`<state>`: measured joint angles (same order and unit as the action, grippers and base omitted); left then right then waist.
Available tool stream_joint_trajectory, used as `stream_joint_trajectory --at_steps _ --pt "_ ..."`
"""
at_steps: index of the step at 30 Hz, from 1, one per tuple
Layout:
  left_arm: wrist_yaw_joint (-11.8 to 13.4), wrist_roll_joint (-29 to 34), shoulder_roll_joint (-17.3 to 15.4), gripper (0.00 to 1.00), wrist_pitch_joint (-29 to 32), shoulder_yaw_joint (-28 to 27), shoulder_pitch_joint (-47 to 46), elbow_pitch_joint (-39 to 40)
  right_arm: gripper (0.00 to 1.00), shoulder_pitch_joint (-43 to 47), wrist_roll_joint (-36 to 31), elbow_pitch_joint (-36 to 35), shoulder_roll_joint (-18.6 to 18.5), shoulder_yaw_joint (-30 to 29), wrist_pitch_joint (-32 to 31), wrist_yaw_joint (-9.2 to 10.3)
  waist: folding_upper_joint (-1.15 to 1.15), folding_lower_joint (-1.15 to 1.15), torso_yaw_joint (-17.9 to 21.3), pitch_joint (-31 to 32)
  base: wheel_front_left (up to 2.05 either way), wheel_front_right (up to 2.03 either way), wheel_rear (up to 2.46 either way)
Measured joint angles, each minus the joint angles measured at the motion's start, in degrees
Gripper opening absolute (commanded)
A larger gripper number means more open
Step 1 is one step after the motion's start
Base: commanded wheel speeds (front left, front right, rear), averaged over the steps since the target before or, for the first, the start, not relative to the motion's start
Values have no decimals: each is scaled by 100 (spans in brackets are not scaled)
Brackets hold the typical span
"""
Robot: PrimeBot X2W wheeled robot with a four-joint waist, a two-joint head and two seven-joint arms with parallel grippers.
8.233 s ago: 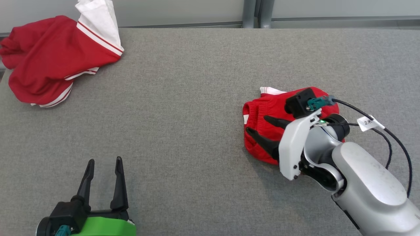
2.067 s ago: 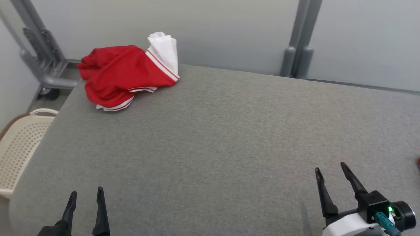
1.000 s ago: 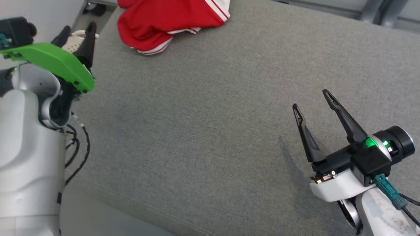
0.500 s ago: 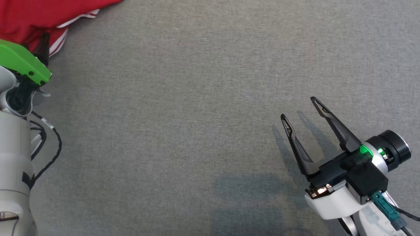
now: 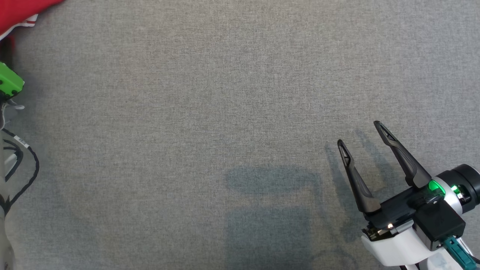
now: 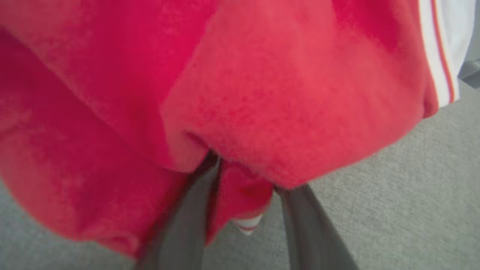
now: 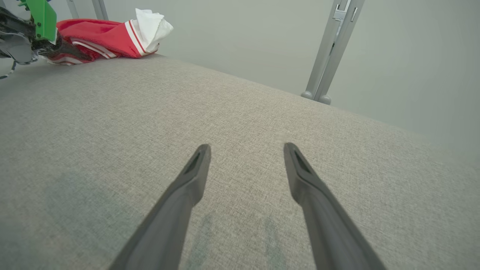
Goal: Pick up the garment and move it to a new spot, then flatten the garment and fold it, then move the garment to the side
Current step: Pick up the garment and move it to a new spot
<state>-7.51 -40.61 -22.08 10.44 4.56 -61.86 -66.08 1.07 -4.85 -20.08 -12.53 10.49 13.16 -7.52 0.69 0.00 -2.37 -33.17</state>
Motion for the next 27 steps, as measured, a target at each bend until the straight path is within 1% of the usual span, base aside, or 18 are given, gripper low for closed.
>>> stream_joint_trajectory --at_steps 1,4,10,14,17,18,23,27 --pt "0 13 -4 0 -27 63 -21 -4 100 4 0 -7 7 -24 -4 0 0 0 14 -16 0 0 0" --pt "22 -170 116 0 -77 165 -44 77 100 30 1 0 60 -77 -22 -1 0 0 -33 -7 0 0 0" --pt "5 -225 419 0 -388 736 151 572 100 32 23 148 138 -108 -19 0 0 0 -231 181 0 0 0" --pt "3 -307 404 0 -648 1071 404 916 100 -8 85 377 190 -54 14 -1 0 0 -351 449 0 0 0" --pt "3 -364 459 0 -753 1394 510 1338 100 -74 145 567 264 21 57 0 0 0 -429 686 0 0 0" --pt "3 -364 459 0 -753 1394 510 1338 100 -74 145 567 264 21 57 0 0 0 -429 686 0 0 0" --pt "3 -527 450 0 -789 1894 894 2119 100 -173 256 898 438 129 120 -1 0 0 -505 1125 0 0 0" --pt "2 -600 433 0 -664 2224 1182 2948 100 -250 338 1105 605 91 165 0 0 0 -504 1450 0 0 0"
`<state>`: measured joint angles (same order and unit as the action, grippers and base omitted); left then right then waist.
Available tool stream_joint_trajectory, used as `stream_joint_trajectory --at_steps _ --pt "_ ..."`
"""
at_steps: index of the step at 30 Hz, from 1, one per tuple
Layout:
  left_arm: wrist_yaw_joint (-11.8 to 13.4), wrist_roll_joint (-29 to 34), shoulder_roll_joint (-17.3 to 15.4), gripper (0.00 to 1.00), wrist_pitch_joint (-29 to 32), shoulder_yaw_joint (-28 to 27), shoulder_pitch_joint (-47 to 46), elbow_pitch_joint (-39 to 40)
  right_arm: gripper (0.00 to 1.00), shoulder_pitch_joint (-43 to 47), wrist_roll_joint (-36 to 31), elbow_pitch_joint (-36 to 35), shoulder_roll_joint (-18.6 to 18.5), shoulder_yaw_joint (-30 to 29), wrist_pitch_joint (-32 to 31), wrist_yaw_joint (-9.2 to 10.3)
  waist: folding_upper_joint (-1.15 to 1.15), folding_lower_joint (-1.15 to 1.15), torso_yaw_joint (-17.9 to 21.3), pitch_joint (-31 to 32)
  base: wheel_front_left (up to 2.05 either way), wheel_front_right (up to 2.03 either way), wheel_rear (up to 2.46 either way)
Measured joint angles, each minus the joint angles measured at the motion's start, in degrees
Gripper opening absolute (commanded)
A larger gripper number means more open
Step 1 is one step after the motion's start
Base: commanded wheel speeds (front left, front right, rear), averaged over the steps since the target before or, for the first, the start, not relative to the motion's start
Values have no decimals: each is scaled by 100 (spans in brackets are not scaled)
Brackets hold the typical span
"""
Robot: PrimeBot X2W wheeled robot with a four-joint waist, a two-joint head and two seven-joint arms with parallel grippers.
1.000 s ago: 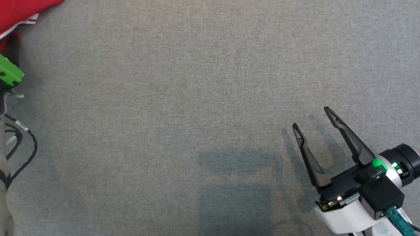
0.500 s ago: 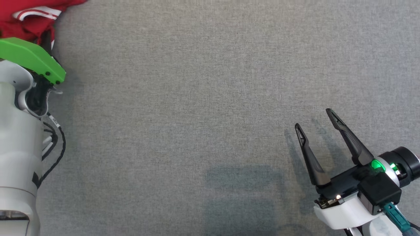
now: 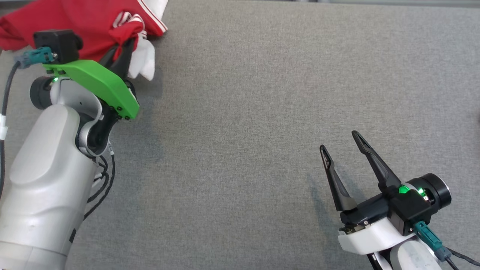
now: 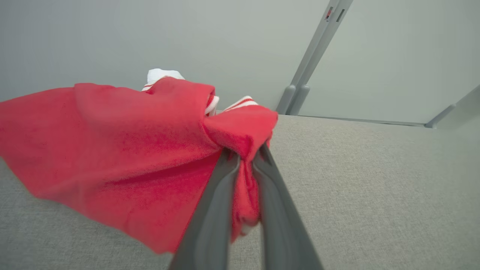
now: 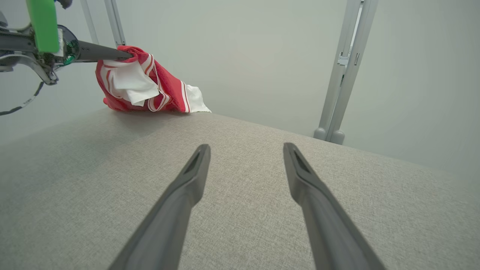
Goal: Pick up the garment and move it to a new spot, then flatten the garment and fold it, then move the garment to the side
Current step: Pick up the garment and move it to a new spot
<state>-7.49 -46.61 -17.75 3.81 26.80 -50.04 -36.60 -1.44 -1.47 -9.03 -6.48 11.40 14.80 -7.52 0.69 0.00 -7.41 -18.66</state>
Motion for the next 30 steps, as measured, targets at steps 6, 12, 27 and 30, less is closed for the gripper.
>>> stream_joint_trajectory --at_steps 6,12,27,30 --pt "13 -104 -83 0 488 278 487 1365 100 -13 103 172 198 -36 19 0 0 0 121 361 0 0 0" --pt "345 -487 -42 0 1429 568 974 3028 100 -19 275 229 321 -65 20 0 0 0 394 565 0 0 0" --pt "1532 -966 870 0 2428 865 1018 5060 100 18 1053 179 355 -401 24 0 0 0 1305 824 0 0 0" --pt "1703 -1148 1185 0 2309 728 839 5010 100 54 1116 198 355 -325 24 0 0 0 1465 861 0 0 0"
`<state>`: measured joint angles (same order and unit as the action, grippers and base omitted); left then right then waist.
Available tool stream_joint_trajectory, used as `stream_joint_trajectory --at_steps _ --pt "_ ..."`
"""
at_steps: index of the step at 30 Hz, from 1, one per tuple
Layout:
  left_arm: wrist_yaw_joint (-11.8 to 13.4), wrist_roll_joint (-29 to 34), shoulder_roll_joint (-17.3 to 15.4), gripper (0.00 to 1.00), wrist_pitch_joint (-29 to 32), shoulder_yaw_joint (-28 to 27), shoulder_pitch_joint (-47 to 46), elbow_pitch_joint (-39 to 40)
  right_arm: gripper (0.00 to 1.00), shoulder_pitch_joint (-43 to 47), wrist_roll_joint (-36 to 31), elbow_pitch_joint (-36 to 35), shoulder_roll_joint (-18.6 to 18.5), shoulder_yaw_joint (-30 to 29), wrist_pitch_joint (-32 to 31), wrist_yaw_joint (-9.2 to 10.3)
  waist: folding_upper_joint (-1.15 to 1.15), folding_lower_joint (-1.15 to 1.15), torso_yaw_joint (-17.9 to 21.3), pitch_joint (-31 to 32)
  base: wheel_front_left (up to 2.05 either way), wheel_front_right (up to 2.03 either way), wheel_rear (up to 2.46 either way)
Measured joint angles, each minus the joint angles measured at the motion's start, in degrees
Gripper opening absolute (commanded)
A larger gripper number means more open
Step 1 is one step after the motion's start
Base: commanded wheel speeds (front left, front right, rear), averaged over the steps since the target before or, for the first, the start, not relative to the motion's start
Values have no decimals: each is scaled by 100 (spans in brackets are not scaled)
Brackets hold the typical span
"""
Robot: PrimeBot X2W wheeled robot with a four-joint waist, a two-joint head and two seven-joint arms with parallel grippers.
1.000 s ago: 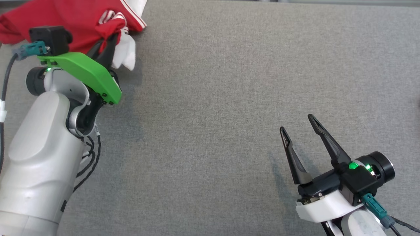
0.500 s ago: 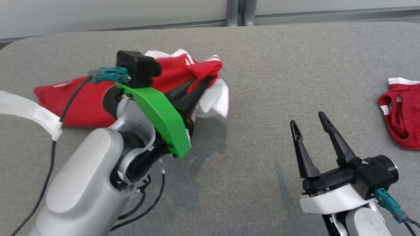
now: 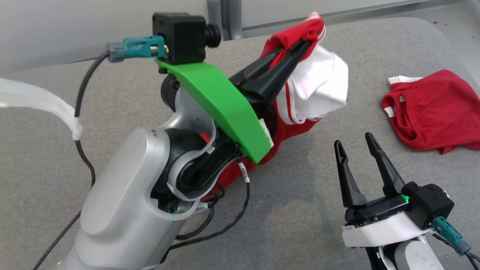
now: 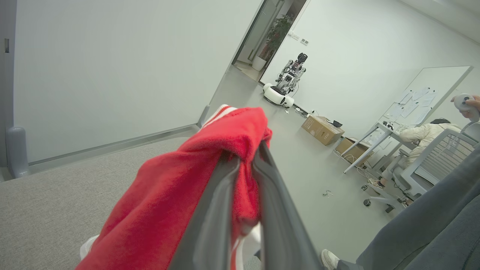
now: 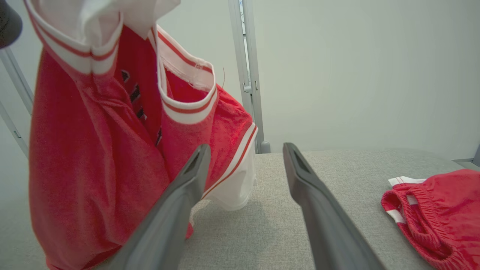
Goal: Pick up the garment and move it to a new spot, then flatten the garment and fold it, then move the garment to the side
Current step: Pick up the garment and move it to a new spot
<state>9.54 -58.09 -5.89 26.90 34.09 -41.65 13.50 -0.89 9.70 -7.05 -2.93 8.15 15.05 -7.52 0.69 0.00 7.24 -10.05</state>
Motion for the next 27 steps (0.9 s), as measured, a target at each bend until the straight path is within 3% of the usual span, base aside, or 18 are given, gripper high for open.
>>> stream_joint_trajectory --at_steps 12,20,23,27 --pt "382 -168 209 0 21 -185 -847 -470 100 -2 185 38 2 159 0 1 0 0 441 137 0 0 0" --pt "501 -185 -15 0 135 -375 -952 -730 100 -37 334 21 2 252 0 1 0 0 503 56 0 0 0" --pt "344 -90 -80 0 103 -266 -953 -879 100 -138 366 14 3 345 0 1 0 0 518 -42 0 0 0" --pt "-53 326 -212 0 -118 70 -1019 -1335 100 -338 443 -10 2 481 0 1 0 0 585 -205 0 0 0"
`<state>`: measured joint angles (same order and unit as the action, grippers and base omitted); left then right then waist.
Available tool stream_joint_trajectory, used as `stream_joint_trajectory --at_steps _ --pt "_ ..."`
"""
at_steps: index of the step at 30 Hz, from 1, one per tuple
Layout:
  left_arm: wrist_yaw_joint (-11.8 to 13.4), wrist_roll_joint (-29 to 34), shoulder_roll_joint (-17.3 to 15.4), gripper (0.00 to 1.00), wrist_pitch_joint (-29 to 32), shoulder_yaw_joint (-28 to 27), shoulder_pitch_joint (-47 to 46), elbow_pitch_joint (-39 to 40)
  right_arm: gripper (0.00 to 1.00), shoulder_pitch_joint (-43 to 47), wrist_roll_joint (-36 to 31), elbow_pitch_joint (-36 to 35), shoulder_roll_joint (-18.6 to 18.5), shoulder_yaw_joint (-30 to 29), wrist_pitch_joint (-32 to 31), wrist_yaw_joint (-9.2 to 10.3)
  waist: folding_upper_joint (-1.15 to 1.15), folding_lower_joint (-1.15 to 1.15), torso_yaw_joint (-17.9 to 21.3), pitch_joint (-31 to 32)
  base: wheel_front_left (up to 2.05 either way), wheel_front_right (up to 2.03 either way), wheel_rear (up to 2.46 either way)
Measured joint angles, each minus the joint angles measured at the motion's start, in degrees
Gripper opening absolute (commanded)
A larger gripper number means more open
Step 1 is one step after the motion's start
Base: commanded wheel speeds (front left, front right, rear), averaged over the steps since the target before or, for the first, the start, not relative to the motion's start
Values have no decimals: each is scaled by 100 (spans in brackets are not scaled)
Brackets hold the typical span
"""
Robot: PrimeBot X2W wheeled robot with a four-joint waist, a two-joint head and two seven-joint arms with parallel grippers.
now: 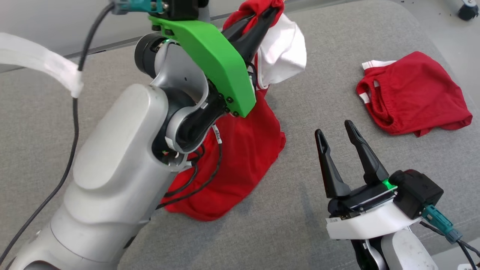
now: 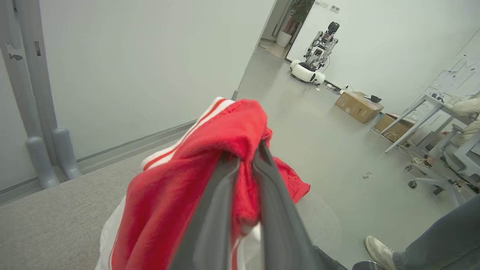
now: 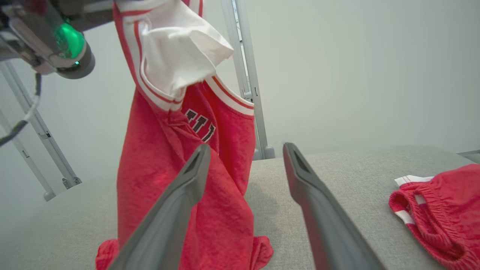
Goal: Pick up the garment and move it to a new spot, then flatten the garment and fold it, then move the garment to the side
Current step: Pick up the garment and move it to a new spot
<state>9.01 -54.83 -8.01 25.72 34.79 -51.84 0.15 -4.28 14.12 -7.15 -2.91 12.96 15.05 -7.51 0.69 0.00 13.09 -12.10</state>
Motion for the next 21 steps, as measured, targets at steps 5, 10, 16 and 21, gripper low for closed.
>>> stream_joint_trajectory --at_steps 5,10,16,21 --pt "-512 637 -153 0 -495 392 -180 -980 100 -181 125 -14 1 180 0 0 0 0 200 -213 0 0 0" --pt "-832 1002 -356 0 -1188 437 -230 -2382 100 -188 159 29 -1 231 0 1 0 0 559 -411 0 0 0" --pt "-1069 1152 -391 40 -1697 478 -261 -3494 100 -179 145 36 0 211 0 1 0 0 863 -561 0 0 0" --pt "-1110 1136 -176 100 -1907 483 -292 -4060 100 -114 45 56 0 113 0 1 0 1 896 -595 0 0 0"
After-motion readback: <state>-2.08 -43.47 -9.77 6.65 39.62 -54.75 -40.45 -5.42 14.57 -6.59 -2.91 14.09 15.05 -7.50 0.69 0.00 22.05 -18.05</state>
